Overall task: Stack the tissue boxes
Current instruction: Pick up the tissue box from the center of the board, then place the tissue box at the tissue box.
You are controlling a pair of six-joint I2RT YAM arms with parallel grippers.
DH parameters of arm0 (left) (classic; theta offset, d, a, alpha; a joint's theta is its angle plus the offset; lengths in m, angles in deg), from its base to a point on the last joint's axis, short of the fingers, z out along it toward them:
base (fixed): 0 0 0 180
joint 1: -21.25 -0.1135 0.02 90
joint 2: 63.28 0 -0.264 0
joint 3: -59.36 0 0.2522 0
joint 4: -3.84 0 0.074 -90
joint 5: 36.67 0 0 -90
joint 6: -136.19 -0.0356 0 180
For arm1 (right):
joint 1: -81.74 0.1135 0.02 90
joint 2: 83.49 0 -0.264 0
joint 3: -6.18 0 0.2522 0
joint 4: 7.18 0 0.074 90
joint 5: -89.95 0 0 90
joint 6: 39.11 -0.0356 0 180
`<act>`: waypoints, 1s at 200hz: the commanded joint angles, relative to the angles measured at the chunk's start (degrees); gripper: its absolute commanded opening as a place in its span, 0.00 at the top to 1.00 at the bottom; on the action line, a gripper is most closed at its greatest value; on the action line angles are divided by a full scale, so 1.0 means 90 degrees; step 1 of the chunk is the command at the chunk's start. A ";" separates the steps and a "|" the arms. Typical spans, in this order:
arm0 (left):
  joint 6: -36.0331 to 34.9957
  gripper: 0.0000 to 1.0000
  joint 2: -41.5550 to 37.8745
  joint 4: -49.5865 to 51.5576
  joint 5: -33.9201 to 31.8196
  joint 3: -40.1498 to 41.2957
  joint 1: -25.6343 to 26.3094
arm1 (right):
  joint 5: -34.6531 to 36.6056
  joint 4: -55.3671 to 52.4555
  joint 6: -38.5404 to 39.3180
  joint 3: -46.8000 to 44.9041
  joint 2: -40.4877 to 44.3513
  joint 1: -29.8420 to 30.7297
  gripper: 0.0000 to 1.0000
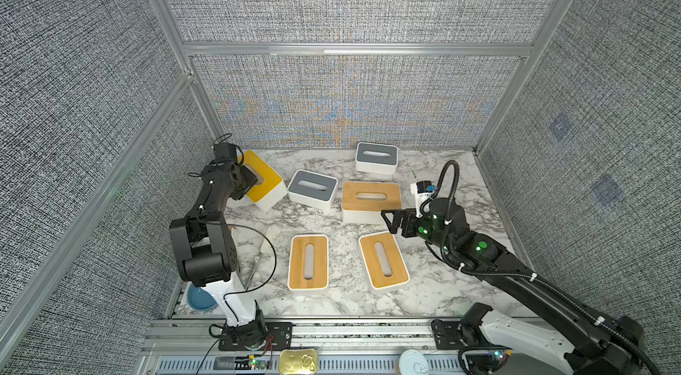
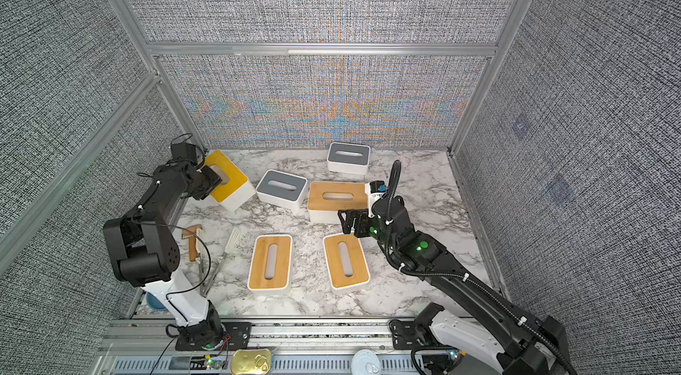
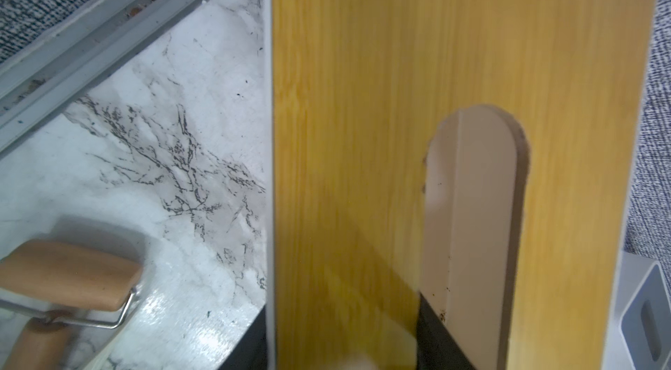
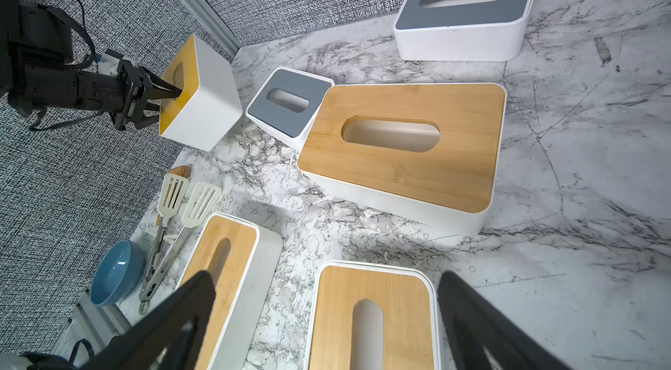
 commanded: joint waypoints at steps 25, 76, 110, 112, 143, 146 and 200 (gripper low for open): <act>-0.0684 0.78 -0.0100 0.0325 0.0196 -0.0515 0.0255 | 0.0277 0.0049 0.0144 0.0034 0.0152 0.0014 0.01; -0.1425 0.79 0.0104 0.0938 0.0254 -0.1421 0.0908 | 0.0422 -0.0003 0.0226 0.0053 0.0266 0.0010 0.01; -0.1897 0.79 0.0240 0.1232 0.0327 -0.1851 0.1314 | 0.0501 -0.0111 0.0264 0.0102 0.0387 0.0005 0.01; -0.1929 0.79 0.0240 0.1222 0.0331 -0.1848 0.1332 | 0.0504 -0.0120 0.0267 0.0099 0.0392 0.0008 0.01; -0.2317 0.80 0.0235 0.1215 0.0664 -0.1926 0.1661 | 0.0631 -0.0242 0.0308 0.0162 0.0476 -0.0019 0.01; -0.2367 0.80 0.0231 0.1226 0.0693 -0.1944 0.1699 | 0.0632 -0.0260 0.0310 0.0170 0.0485 -0.0020 0.01; -0.3173 0.80 0.0097 0.1154 0.0973 -0.2087 0.2546 | 0.0862 -0.0507 0.0377 0.0314 0.0500 -0.0102 0.01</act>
